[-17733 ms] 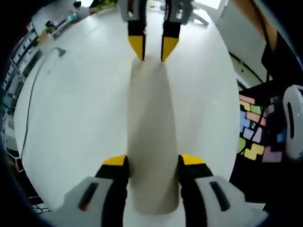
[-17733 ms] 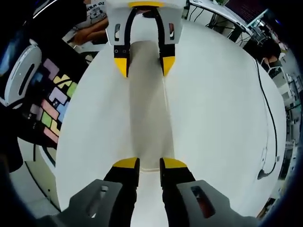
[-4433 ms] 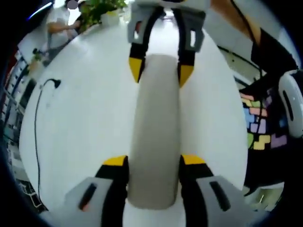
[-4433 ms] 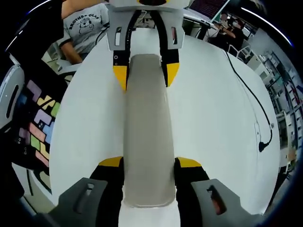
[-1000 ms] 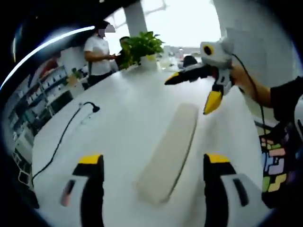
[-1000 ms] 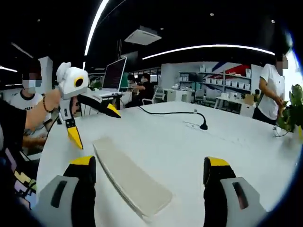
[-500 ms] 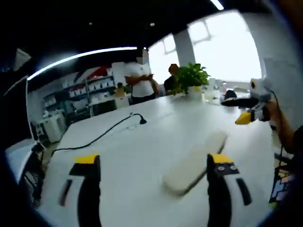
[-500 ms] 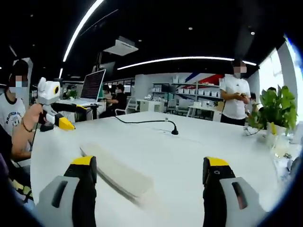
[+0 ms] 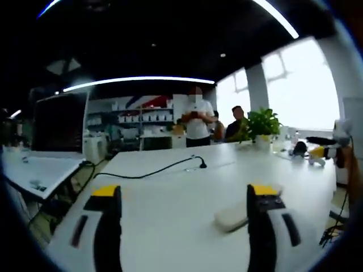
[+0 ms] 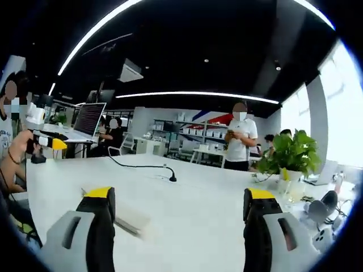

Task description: Arrange the utensils inside the cutlery case until each visible utensil rests in its matching compartment.

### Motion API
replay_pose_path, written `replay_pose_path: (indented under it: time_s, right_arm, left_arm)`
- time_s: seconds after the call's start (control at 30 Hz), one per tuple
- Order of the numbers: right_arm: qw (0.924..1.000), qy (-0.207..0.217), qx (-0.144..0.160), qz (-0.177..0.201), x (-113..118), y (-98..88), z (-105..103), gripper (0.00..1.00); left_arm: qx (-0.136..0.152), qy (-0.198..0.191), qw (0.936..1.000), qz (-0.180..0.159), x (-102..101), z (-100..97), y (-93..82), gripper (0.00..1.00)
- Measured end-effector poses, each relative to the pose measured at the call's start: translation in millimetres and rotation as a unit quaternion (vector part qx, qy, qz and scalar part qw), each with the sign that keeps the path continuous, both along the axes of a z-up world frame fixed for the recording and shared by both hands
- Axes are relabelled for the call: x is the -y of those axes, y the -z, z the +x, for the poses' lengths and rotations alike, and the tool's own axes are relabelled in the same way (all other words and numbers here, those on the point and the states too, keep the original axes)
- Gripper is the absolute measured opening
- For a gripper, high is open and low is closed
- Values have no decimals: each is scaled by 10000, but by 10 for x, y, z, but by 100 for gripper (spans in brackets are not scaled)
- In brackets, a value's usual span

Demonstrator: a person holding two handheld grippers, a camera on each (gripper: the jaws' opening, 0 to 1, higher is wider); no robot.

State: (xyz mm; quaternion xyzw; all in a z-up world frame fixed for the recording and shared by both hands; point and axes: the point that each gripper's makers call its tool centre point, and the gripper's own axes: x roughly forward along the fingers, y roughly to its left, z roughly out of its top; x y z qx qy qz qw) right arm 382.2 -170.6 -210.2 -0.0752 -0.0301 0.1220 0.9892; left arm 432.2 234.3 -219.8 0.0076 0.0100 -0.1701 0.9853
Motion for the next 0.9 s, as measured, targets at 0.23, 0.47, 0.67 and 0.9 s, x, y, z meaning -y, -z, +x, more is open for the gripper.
replay_pose_path:
  time_s: [0.23, 0.47, 0.67, 0.9]
  right_arm:
    - [9980, 628, 115, 31, 312, -75, -185, 99]
    - [9967, 733, 83, 353, 405, -73, -211, 98]
    - [9957, 838, 96, 387, 448, -100, -222, 98]
    - [9962, 788, 98, 356, 435, -115, -199, 98]
  left_arm:
    - [152, -223, 9993, -276, -132, -95, -97, 97]
    - [315, -225, 9991, -166, -131, -228, -172, 96]
    - [349, -240, 9989, -191, -193, -259, -208, 96]
    - [299, -182, 9992, -180, -164, -233, -192, 95]
